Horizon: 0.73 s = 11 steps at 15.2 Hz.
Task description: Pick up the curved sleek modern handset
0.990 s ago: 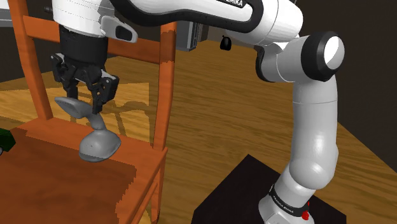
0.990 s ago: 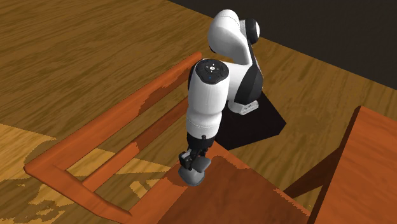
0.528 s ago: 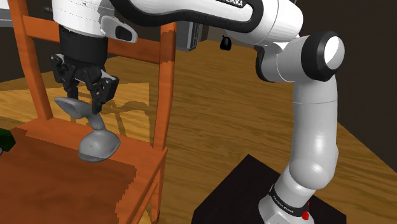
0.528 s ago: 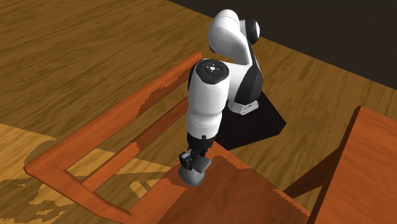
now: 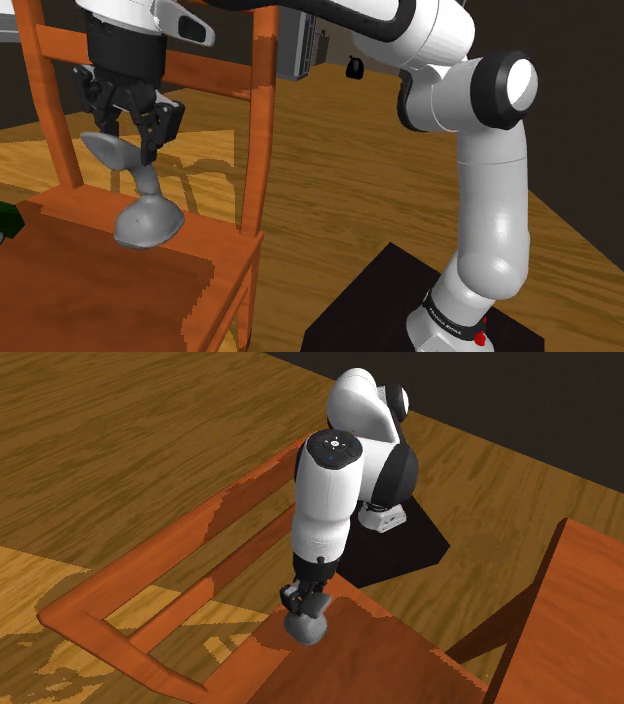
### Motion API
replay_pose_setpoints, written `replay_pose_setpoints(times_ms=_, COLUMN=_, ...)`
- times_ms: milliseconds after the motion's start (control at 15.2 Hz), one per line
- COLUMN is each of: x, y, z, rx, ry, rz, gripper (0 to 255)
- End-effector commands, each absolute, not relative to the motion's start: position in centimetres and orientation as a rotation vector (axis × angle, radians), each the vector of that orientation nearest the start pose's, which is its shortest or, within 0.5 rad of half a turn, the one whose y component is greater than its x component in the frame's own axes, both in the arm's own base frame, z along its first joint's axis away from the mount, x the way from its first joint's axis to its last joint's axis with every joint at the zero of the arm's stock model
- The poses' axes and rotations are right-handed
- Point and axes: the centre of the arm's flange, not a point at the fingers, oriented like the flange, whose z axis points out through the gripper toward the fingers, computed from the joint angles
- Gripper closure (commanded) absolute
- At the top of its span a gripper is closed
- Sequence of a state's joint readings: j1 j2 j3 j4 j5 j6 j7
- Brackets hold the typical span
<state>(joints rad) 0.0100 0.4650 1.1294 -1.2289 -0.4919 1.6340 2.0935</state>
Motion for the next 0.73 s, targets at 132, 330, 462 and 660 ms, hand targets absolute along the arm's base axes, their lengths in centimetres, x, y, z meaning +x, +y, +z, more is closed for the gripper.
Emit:
replay_pose_setpoints(times_ms=132, x=44.9, y=46.7, z=65.4, rx=-2.556, ry=1.488, rz=-0.107, gripper=255)
replay_pose_setpoints(times_ms=330, x=44.9, y=46.7, z=66.9, rx=-2.556, ry=1.488, rz=-0.107, gripper=255)
replay_pose_setpoints(times_ms=462, x=44.9, y=46.7, z=68.0, rx=-2.556, ry=1.488, rz=-0.107, gripper=255)
replay_pose_setpoints(times_ms=660, x=44.9, y=46.7, z=68.6, rx=-2.556, ry=1.488, rz=-0.107, gripper=255)
